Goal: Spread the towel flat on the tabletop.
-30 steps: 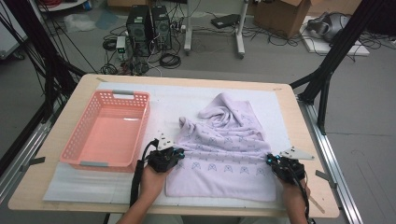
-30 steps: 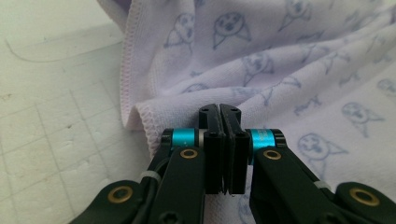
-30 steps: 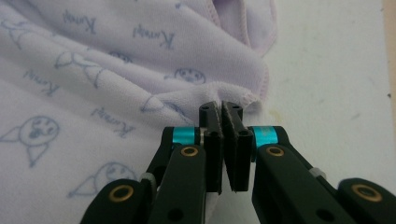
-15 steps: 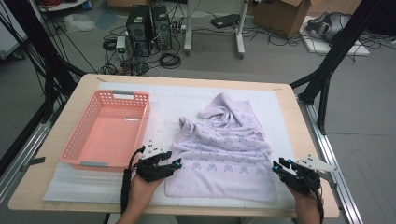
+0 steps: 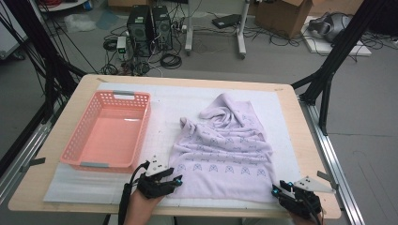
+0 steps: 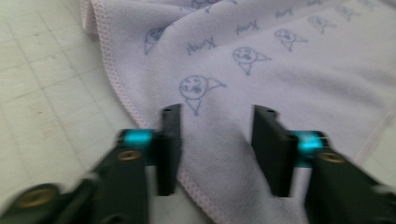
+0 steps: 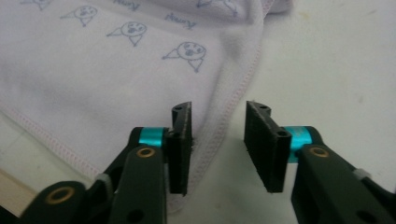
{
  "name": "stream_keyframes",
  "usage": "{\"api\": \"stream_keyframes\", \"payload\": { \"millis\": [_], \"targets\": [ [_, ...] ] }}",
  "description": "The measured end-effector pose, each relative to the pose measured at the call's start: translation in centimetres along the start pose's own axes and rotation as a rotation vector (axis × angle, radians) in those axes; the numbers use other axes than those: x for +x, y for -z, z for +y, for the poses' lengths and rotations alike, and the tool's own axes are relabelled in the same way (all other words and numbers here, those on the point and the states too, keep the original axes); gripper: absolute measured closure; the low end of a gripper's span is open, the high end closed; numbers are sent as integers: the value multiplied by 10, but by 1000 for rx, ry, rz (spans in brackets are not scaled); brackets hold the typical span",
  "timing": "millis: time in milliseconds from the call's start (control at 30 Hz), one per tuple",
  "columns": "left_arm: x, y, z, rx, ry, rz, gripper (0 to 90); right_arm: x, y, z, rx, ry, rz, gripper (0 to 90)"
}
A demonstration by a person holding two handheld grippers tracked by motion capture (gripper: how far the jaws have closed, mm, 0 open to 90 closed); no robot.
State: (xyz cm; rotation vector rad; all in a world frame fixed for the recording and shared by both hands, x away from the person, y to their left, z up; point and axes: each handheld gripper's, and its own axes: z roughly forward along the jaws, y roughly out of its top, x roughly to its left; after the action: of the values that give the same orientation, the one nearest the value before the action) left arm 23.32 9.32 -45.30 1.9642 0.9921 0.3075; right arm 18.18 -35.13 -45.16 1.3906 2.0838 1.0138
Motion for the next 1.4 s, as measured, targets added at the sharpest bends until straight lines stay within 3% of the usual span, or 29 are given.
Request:
{"api": "stream_keyframes", "payload": {
  "millis": [33, 100, 133, 200, 367, 500, 567, 600, 633, 733, 767, 933, 1100, 1167, 1367, 1400],
  "targets": [
    [-3, 1, -1, 3, -25, 25, 613, 0, 0, 0, 0, 0, 0, 621],
    [-4, 3, -2, 17, -50, 35, 793, 7, 2, 0, 7, 5, -6, 769],
    [-3, 7, -5, 13, -14, 16, 872, 15, 3, 0, 18, 38, -19, 860],
    [-4, 10, -7, 13, -14, 17, 875, 18, 4, 0, 24, 55, -35, 864],
    [-10, 25, -18, 6, 4, -8, 876, 20, 20, -10, 13, 22, -46, 868],
    [-17, 34, -25, 2, -13, -31, 874, 23, 38, -15, 4, 10, -50, 860],
    [-17, 36, -28, -21, -21, -51, 838, 25, 43, -18, 3, 5, -34, 840],
    [-17, 36, -29, -30, -17, -50, 783, 27, 44, -19, -4, -2, -31, 807],
    [-16, 37, -30, -38, -7, -43, 626, 29, 47, -22, -11, -19, -28, 739],
    [-13, 40, -31, -79, 14, -34, 547, 30, 51, -25, -35, -38, -30, 689],
    [-13, 41, -30, -90, 9, -22, 464, 30, 56, -26, -59, -44, -47, 656],
    [-7, 41, -28, -119, 14, -21, 457, 20, 61, -29, -88, -64, -96, 647],
    [1, 35, -23, -108, 25, -39, 455, 8, 55, -28, -96, -103, -102, 685],
    [3, 33, -21, -108, 34, -43, 455, 6, 52, -25, -95, -95, -104, 694],
    [8, 23, -16, -71, 48, -57, 459, -4, 33, -14, -64, -114, -62, 693],
    [8, 20, -15, -64, 48, -63, 458, -7, 24, -10, -47, -107, -25, 673]
  ]
}}
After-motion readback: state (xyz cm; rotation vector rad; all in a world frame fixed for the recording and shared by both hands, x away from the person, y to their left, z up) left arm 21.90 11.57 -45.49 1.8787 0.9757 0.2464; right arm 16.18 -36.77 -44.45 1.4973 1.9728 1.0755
